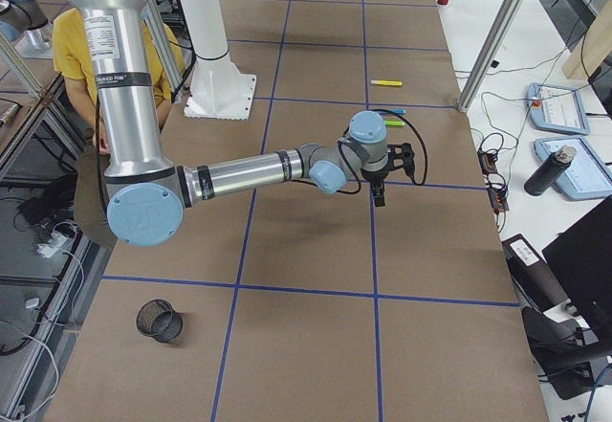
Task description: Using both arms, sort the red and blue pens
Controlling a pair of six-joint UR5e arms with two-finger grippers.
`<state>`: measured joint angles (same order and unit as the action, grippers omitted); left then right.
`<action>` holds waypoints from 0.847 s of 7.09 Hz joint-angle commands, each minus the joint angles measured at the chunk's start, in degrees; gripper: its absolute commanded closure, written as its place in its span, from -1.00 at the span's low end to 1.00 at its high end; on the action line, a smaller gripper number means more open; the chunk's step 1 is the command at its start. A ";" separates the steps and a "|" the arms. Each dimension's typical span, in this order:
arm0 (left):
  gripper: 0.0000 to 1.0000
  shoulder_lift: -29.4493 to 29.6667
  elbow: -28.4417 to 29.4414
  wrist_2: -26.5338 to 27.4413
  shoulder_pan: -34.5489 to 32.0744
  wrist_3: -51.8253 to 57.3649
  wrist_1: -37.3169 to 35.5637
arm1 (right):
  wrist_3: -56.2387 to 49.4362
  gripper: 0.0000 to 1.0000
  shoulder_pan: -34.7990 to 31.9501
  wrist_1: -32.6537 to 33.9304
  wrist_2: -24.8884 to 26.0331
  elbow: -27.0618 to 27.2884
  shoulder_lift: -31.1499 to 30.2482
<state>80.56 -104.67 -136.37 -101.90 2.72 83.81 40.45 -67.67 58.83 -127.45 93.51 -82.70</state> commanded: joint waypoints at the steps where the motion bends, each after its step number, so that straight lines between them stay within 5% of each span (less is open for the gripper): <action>1: -1.00 11.15 3.22 1.37 13.27 -12.33 1.09 | 3.64 -0.99 0.17 -0.56 0.01 0.53 1.13; 4: -1.00 17.17 12.80 1.29 16.82 -13.35 12.29 | 5.51 -0.98 8.32 0.13 1.23 -0.69 12.53; 6: -1.00 17.18 13.35 1.29 16.91 -13.53 14.19 | 7.79 -0.98 13.59 4.06 10.95 -1.66 18.15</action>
<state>97.64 -91.85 -135.04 -85.19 -10.69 96.62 46.71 -57.54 59.80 -122.06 92.58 -68.72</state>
